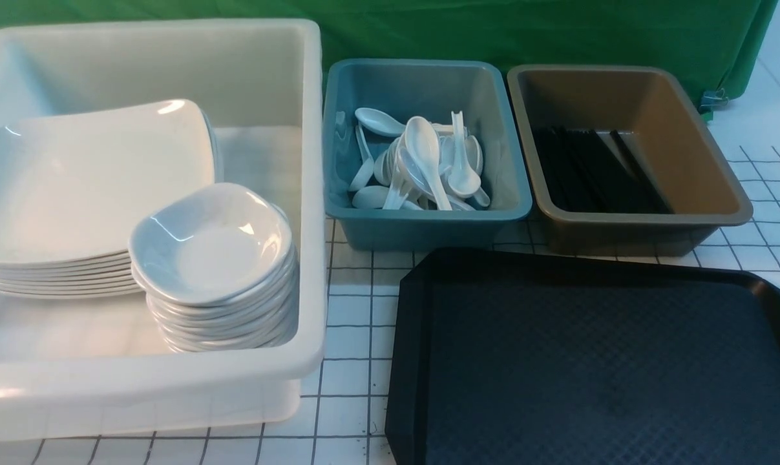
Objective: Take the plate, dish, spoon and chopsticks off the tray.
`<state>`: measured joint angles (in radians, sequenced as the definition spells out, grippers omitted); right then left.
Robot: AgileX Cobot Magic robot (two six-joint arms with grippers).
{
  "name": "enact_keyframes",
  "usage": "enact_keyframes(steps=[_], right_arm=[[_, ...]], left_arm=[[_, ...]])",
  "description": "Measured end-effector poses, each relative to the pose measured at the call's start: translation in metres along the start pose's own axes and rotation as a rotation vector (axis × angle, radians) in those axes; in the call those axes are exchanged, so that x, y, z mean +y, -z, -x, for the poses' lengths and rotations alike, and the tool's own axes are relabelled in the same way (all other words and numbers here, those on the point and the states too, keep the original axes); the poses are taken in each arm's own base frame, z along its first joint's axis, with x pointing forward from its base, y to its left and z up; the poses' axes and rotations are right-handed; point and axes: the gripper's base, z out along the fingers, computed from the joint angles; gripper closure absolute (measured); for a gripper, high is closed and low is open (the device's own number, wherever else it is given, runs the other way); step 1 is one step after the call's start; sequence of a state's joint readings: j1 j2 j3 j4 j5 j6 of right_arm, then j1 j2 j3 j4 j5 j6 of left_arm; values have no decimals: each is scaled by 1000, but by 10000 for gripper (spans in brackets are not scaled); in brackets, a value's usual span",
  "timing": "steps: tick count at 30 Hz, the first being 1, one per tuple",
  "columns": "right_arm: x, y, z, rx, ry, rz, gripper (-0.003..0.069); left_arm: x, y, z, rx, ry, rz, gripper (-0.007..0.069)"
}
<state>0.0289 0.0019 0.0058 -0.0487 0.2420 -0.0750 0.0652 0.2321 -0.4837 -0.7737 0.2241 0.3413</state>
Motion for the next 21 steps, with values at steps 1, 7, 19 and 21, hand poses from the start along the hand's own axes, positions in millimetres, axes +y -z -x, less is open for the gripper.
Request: enact_keyframes(steps=[1, 7, 19, 21], right_arm=[[0, 0, 0, 0, 0, 0, 419], [0, 0, 0, 0, 0, 0, 419], [0, 0, 0, 0, 0, 0, 419], [0, 0, 0, 0, -1, 0, 419]], left_arm=[[1, 3, -2, -5, -27, 3, 624], [8, 6, -15, 107, -342, 56, 624], [30, 4, -40, 214, -551, 158, 624], [35, 3, -50, 196, -509, 169, 624]])
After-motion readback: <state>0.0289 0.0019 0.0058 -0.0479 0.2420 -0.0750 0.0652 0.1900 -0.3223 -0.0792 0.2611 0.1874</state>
